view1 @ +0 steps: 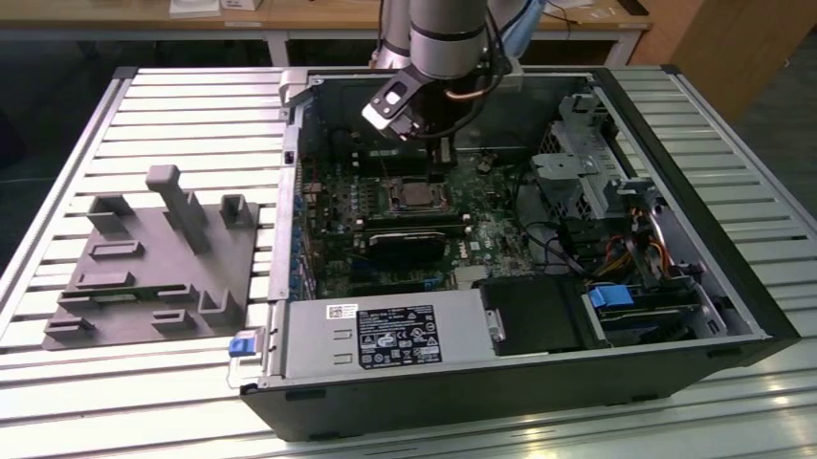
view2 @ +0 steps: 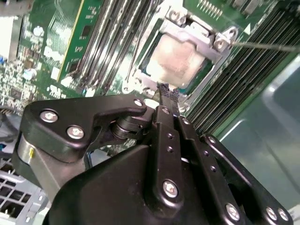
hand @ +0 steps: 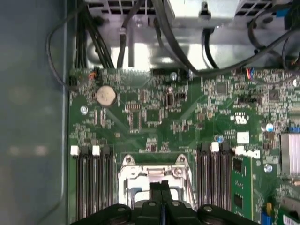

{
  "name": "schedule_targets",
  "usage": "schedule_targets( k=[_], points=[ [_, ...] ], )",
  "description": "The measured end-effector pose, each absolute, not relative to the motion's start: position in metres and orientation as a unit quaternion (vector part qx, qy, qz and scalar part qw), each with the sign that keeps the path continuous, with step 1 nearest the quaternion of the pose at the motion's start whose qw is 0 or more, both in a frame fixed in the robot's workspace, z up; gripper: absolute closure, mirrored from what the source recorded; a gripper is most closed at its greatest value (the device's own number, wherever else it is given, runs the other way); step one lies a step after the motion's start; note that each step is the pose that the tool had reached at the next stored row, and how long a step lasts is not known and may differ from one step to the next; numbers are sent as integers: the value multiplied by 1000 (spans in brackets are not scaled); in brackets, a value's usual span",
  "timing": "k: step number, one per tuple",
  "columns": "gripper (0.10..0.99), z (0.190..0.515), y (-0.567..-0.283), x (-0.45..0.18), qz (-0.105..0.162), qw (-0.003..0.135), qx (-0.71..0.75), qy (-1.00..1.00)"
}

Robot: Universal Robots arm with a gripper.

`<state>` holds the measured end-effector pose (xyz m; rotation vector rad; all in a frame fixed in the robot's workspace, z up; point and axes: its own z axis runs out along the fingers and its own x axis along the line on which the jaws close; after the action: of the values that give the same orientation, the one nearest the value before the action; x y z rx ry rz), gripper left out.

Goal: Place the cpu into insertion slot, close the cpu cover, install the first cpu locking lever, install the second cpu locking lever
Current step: 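Close the cpu cover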

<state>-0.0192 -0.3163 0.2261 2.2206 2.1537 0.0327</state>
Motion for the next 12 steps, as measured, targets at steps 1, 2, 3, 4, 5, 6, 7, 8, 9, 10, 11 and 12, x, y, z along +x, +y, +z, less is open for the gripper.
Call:
schedule_targets(
  k=[1,2,3,4,5,6,7,8,9,10,11,12],
  points=[
    [984,225,-316,-21,11,24,718,696],
    [984,224,-316,-23,11,24,718,696],
    [984,223,-316,-25,11,24,718,696],
    [984,222,-316,-26,11,24,718,696],
    [984,222,-316,-27,11,24,718,696],
    [984,221,-316,-28,11,24,718,696],
    [984,220,-316,-30,10,24,718,696],
    [984,219,-316,-31,11,24,718,696],
    [984,218,-316,-33,11,24,718,696],
    [984,217,-316,-34,11,24,718,696],
    [984,216,-316,-36,11,24,718,696],
    [984,215,-316,-37,11,24,718,696]
  ],
)
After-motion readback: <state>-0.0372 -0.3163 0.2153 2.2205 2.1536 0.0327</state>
